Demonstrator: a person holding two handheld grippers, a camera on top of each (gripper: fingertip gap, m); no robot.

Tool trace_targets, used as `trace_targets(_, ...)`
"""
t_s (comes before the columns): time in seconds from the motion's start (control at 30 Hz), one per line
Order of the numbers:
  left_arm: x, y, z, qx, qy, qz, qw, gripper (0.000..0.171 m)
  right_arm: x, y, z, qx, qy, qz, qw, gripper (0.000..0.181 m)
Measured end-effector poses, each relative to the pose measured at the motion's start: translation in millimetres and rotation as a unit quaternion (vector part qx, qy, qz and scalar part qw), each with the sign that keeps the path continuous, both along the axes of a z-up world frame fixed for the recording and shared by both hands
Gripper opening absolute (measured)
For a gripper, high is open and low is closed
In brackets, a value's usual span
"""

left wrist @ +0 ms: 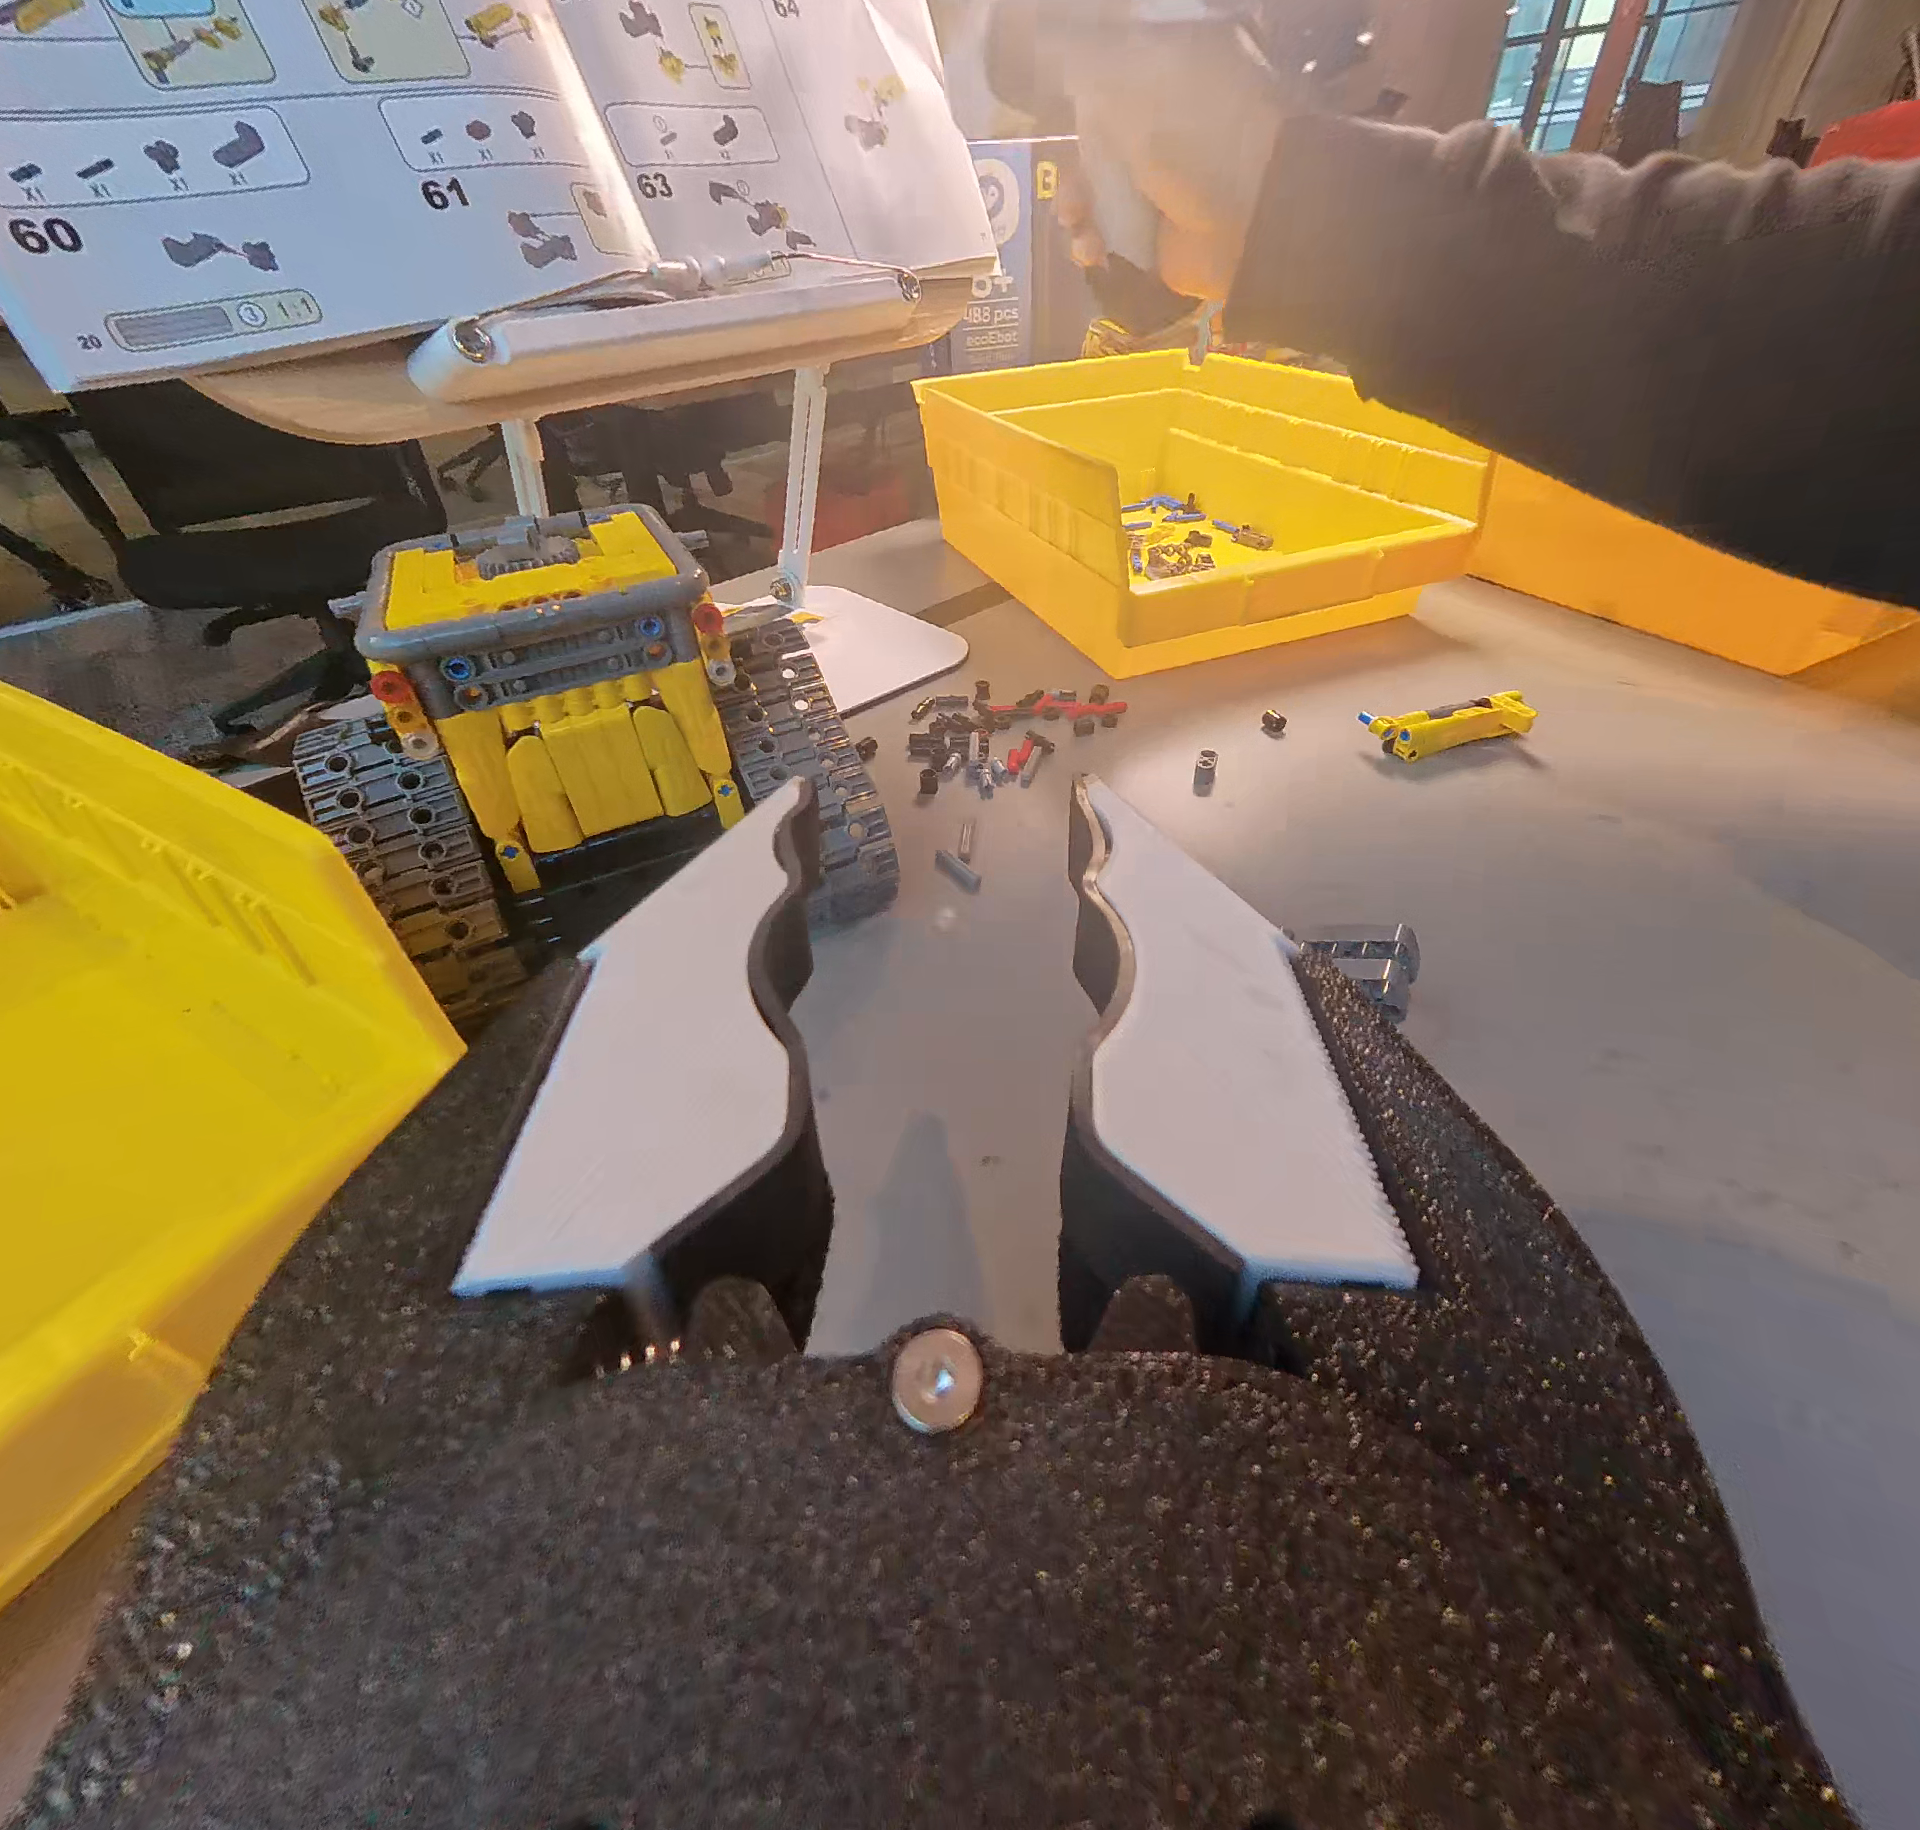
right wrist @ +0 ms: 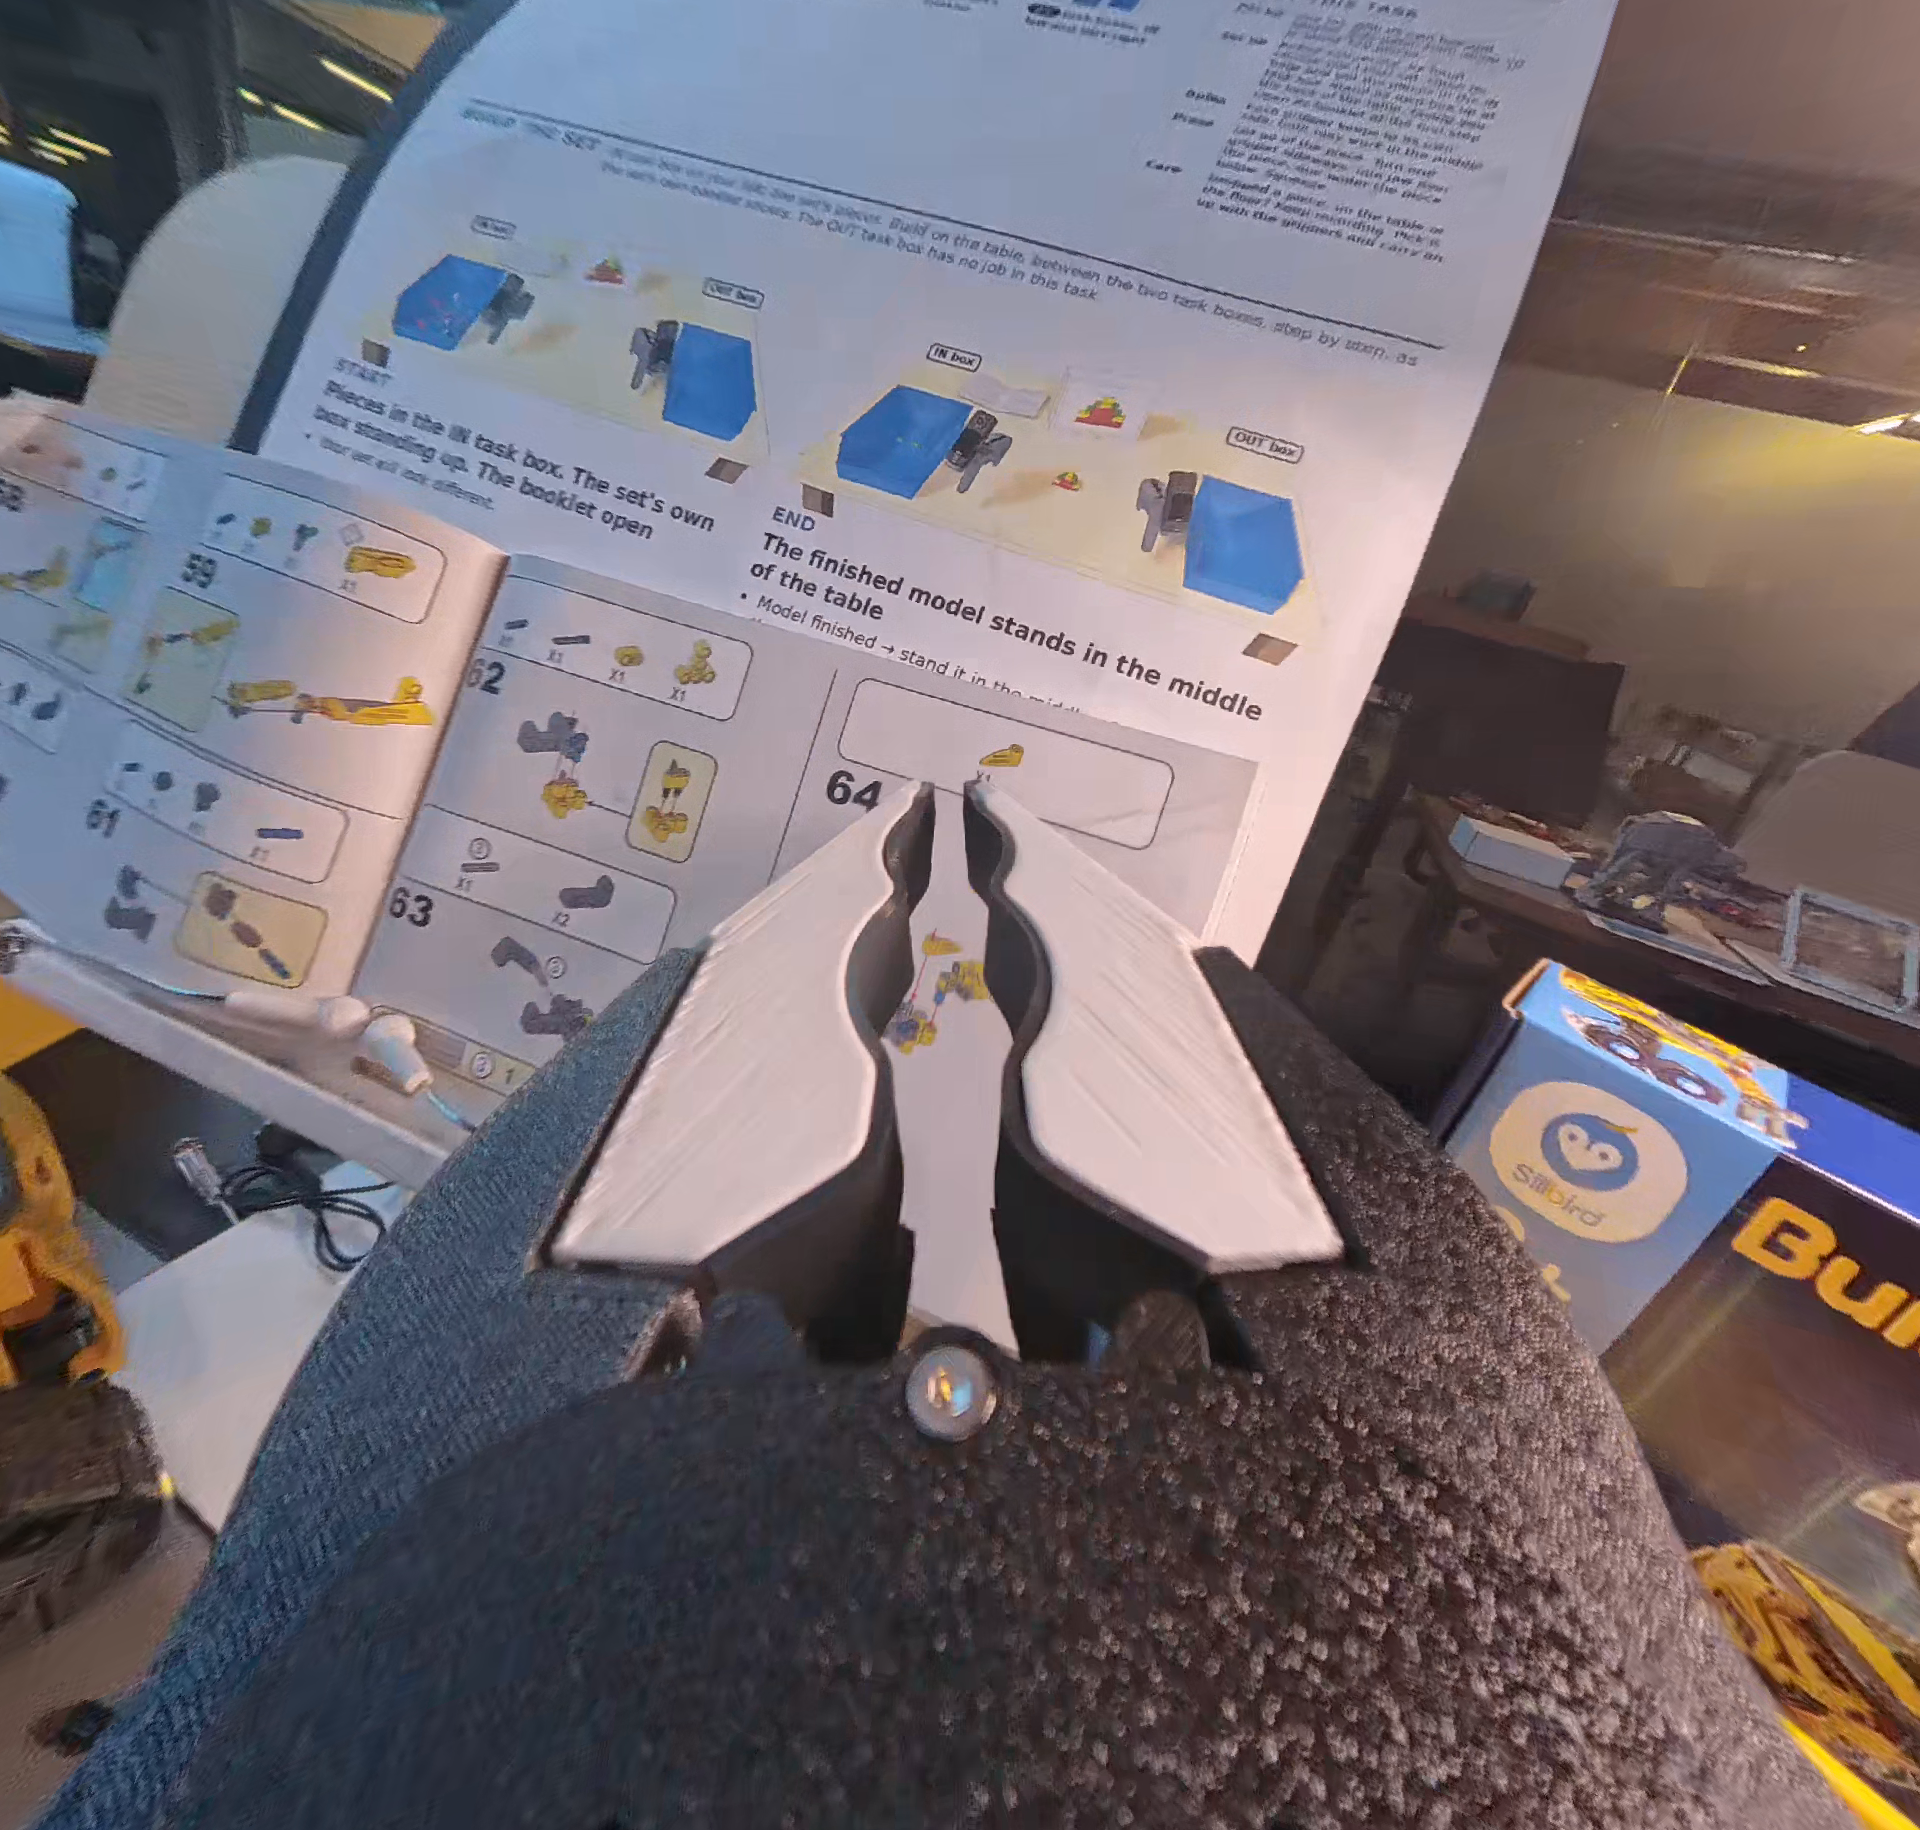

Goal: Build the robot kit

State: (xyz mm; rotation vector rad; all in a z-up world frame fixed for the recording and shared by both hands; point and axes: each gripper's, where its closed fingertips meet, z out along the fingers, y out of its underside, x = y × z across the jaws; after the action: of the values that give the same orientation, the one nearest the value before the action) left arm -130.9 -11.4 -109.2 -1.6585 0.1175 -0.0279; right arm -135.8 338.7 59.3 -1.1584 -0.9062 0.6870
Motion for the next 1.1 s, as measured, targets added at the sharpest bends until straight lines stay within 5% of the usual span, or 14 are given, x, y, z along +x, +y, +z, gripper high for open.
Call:
trace_targets(0.27, 3.5, 1.4, -4.1, -0.009, -0.005, -0.012, 1.000, 0.047, -11.5, 14.6, -6.3, 0.007, -0.032, -0.018, 0.999, 0.004)
trace_targets(0.43, 4.1, 0.6, -4.2, -0.010, -0.008, -0.015, 1.000, 0.047, 22.0, 13.1, 0.3, -0.010, 0.017, -0.024, 0.999, 0.007)
trace_targets(0.73, 15.3, 2.2, -8.0, -0.023, -0.005, -0.037, 0.999, 0.047, 52.5, -10.2, -43.7, -0.043, 0.008, -0.002, 0.999, 0.012)
trace_targets(0.93, 39.6, 1.9, -12.6, -0.041, -0.005, -0.076, 0.996, 0.047, 55.2, -88.4, -78.3, -0.057, -0.054, 0.113, 0.991, 0.018)
trace_targets(1.1, 78.0, 2.7, -35.3, -0.142, -0.073, -0.139, 0.977, 0.058, 77.9, -199.5, -146.0, -0.078, -0.194, 0.256, 0.944, 0.026)
